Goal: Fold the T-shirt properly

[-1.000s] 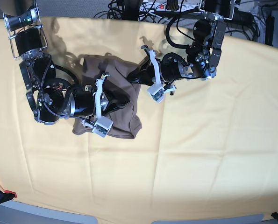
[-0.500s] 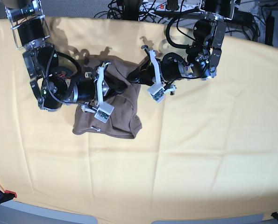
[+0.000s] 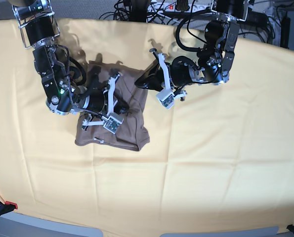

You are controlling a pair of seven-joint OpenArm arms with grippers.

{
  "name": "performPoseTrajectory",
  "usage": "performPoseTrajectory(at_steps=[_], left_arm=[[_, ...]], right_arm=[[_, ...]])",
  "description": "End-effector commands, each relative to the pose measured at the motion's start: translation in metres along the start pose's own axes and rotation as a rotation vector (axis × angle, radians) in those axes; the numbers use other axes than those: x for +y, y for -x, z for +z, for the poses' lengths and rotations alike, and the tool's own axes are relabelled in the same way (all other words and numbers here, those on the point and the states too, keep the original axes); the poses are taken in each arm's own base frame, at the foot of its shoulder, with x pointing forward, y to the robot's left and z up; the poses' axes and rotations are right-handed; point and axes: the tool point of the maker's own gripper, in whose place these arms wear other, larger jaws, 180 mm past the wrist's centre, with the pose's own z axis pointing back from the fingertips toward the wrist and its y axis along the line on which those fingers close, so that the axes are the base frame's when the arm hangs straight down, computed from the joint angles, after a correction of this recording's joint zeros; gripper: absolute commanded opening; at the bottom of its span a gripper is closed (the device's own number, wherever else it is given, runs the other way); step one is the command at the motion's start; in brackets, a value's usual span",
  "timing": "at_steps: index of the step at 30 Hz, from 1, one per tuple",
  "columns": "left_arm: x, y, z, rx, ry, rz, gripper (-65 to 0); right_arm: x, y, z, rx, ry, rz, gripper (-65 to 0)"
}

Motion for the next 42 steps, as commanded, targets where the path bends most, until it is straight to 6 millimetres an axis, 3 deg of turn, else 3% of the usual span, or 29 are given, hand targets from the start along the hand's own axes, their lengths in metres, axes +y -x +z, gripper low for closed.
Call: performPoseTrajectory(at_steps=[1,7,17,21,26,29,34,39,42], left_arm=[[-0.002,-0.012,0.001,-0.037,0.013,-0.013,-65.0],[-0.005,-0.007,0.001,-0.026,0.02,0.0,-65.0],[-0.016,0.013,0.004,0.018,0.031,0.033,-65.0],[-0.023,0.002,0.01,0.037,0.031,-0.036,-65.0],[-0.04,-0.024,0.022,0.033,0.025,-0.159,-65.0],[-0.043,-0.032,0.035,0.015,0.001,-0.201,-65.0],[-0.033,-0.041,0.069,-0.03,-0.066,-0.205,-65.0],[-0.01,-0.046,0.111,-0.069,-0.186,-0.145,-65.0],[-0.008,-0.046,0.133,-0.082,-0.231,-0.125,-65.0]], right_arm=[[-0.023,-0.01,0.007,-0.015,0.087,0.014,-65.0],[-0.039,-0.023,0.018,-0.036,0.201,0.013,-65.0],[-0.026,-0.084,0.054,-0.206,0.25,0.103,-65.0],[-0.026,-0.088,0.059,-0.225,0.24,0.094,-65.0],[-0.048,-0.092,0.085,-0.305,0.223,-0.024,-65.0],[-0.06,-0.091,0.11,-0.364,0.176,-0.095,-65.0],[-0.06,-0.081,0.154,-0.477,0.064,-0.147,-65.0],[-0.065,-0.046,0.191,-0.503,0.062,-0.265,-65.0],[-0.064,-0.019,0.211,-0.508,0.087,-0.346,-65.0]])
